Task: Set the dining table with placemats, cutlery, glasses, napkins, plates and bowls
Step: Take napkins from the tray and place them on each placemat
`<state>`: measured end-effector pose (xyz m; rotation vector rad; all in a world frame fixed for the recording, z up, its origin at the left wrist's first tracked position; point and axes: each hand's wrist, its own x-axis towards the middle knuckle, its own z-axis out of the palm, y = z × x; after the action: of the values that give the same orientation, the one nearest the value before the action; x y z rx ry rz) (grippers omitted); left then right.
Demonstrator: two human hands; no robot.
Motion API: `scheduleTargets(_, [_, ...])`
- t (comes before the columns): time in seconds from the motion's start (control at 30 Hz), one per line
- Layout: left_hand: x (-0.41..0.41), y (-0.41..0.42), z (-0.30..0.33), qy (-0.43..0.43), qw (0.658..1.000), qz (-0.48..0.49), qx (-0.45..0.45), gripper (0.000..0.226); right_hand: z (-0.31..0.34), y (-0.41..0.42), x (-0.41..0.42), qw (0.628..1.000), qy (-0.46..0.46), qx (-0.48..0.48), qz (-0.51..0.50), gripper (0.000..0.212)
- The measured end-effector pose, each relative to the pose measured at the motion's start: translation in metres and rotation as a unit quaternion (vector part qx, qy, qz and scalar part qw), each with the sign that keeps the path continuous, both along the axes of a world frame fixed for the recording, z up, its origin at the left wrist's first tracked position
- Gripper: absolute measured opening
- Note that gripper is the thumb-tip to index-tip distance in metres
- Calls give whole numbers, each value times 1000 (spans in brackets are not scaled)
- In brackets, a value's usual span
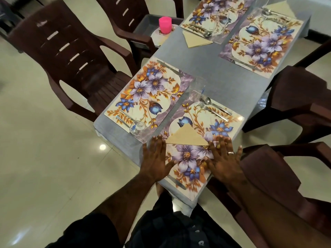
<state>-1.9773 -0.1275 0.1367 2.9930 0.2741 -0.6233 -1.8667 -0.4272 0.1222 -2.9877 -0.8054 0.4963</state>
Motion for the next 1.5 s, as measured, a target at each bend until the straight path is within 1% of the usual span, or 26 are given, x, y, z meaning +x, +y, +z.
scheduleTargets(0.07, [4, -8, 5, -6, 999, -27, -19, 92, 1, 7, 3, 1000, -5, 11, 17, 82])
scheduleTargets(0.17, [11, -21, 11, 11, 996, -76, -34, 82, 0, 22, 3, 999, 4, 16, 50, 77])
scheduleTargets(0.23, [18, -26, 13, 11, 996, -77, -32, 80, 3, 25, -4, 998, 19, 22, 49, 77])
scheduleTargets(0.3, [28, -27, 14, 11, 997, -75, -24, 80, 8, 24, -18, 997, 12, 32, 64, 76])
scheduleTargets(0.37, [42, -26, 16, 21, 996, -85, -17, 80, 13, 22, -35, 991, 4, 52, 120, 73])
scheduleTargets(0.47, [62, -21, 19, 22, 996, -87, -20, 74, 21, 20, -49, 966, 14, 95, 240, 55])
scheduleTargets(0.5, [67, -19, 19, 18, 997, -78, -23, 72, 23, 20, -47, 962, 19, 106, 250, 53])
scheduleTargets(0.53, [70, -18, 19, 9, 997, -66, -25, 71, 26, 21, -44, 966, 21, 115, 231, 51])
scheduleTargets(0.6, [69, -18, 21, -27, 998, -51, -26, 64, 31, 21, -33, 982, 13, 123, 144, 48])
scheduleTargets(0.63, [64, -20, 22, -56, 996, -62, -28, 56, 34, 20, -27, 987, 5, 122, 106, 46])
scheduleTargets(0.7, [44, -23, 20, -117, 987, -106, -30, 45, 36, 16, -18, 990, -11, 119, 76, 47])
scheduleTargets(0.73, [31, -24, 18, -123, 985, -117, -33, 45, 35, 14, -17, 991, -12, 110, 79, 52])
scheduleTargets(0.83, [-11, -26, 6, -95, 988, -112, -40, 58, 24, 14, -24, 991, 11, 64, 118, 67])
scheduleTargets(0.9, [-36, -28, -2, -79, 989, -118, -43, 66, 13, 18, -35, 988, 23, 43, 150, 70])
scheduleTargets(1.03, [-56, -32, -8, -66, 992, -104, -40, 78, 4, 27, -47, 982, 23, 46, 181, 74])
scheduleTargets(1.13, [-56, -33, -7, -61, 993, -100, -26, 79, 5, 28, -48, 985, 22, 34, 167, 74])
scheduleTargets(1.3, [-57, -31, -3, -62, 993, -94, -37, 79, 12, 2, -30, 995, 1, -6, 102, 78])
scheduleTargets(1.4, [-48, -30, 1, -41, 994, -91, -43, 76, 18, -4, -22, 998, 13, -13, 64, 77])
scheduleTargets(1.43, [-42, -30, 3, -37, 994, -92, -50, 73, 20, -2, -23, 997, 10, -12, 77, 75])
scheduleTargets(1.5, [-22, -28, 9, -47, 991, -110, -66, 67, 23, 5, -30, 988, 11, 8, 154, 71])
